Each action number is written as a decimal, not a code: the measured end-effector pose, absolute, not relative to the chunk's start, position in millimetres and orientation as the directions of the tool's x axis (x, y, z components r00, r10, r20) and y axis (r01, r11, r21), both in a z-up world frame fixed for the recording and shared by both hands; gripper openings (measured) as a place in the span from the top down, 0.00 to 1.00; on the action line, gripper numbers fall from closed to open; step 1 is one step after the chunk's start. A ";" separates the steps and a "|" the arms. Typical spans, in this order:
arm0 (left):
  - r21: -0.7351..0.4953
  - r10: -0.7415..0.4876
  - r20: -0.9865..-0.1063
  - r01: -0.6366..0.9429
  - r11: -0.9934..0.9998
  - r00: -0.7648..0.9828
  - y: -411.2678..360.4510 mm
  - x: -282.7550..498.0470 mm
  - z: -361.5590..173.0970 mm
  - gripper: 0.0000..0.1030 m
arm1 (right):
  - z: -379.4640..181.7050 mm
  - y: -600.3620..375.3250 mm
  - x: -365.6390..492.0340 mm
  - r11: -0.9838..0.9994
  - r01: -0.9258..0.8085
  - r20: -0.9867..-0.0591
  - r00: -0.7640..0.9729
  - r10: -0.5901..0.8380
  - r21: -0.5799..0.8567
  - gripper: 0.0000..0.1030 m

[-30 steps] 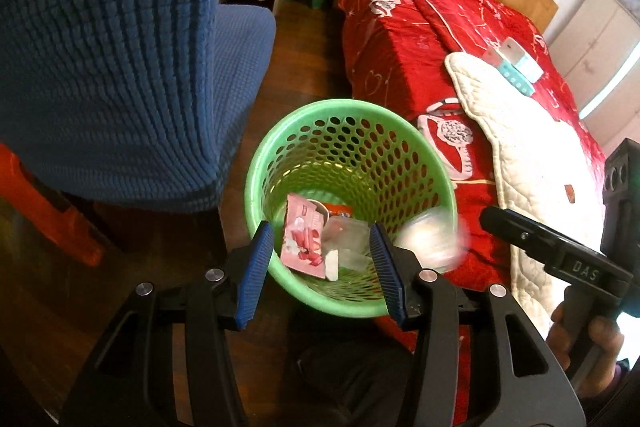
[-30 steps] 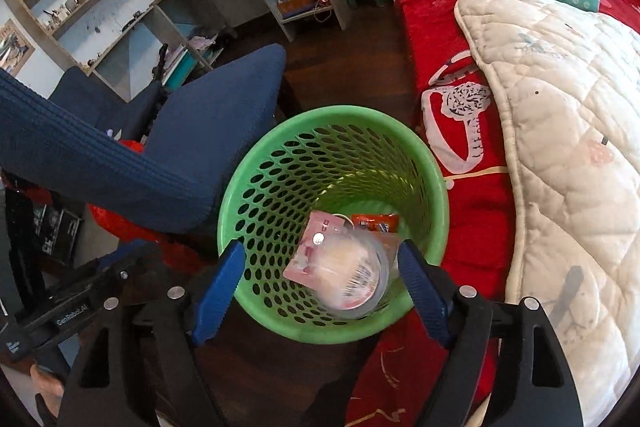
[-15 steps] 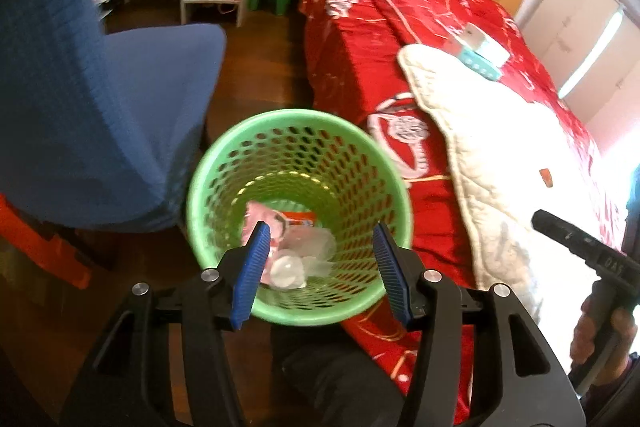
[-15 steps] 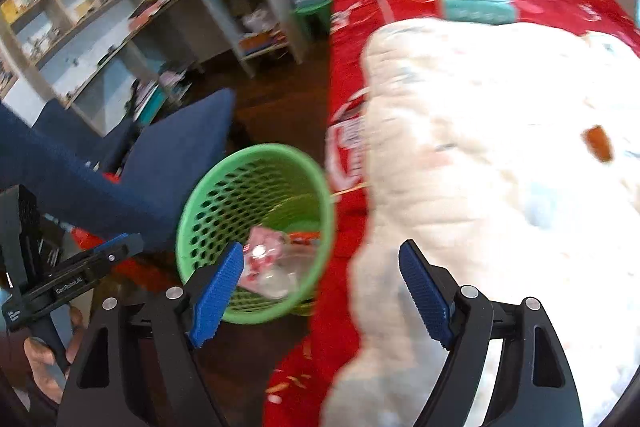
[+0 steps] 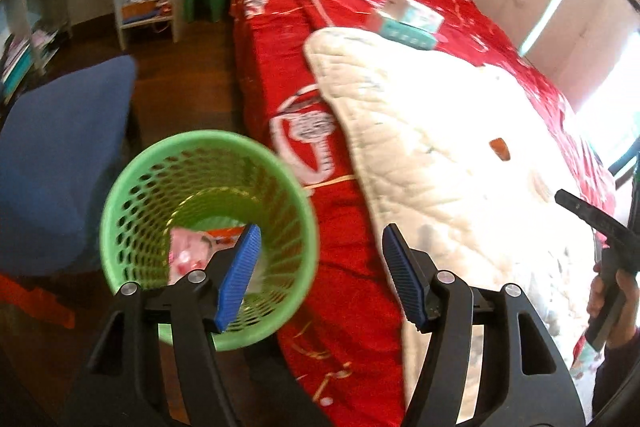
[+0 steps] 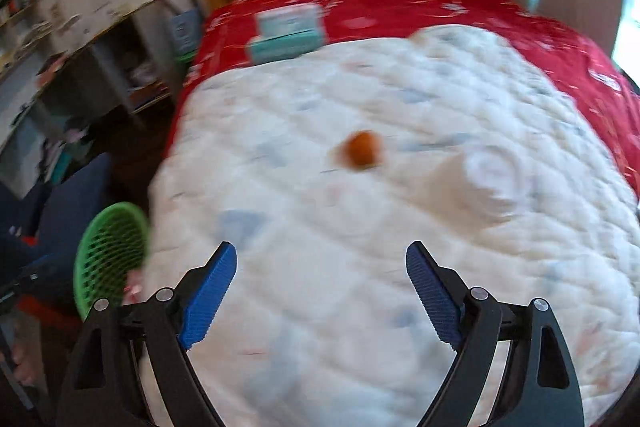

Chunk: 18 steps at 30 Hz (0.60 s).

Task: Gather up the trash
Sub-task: 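Return the right tool to the bed and grasp the white cup lid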

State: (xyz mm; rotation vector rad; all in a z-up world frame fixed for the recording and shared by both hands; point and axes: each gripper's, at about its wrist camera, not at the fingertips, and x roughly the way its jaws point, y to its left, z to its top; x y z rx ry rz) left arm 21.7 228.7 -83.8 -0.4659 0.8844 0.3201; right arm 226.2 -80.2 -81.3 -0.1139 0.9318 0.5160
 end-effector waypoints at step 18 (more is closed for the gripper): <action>-0.191 0.014 -0.786 -0.264 0.945 0.619 144.2 148.8 -62.0 0.36 | -116.3 -169.1 337.4 0.959 -0.273 -0.812 0.541 0.221 0.079 0.17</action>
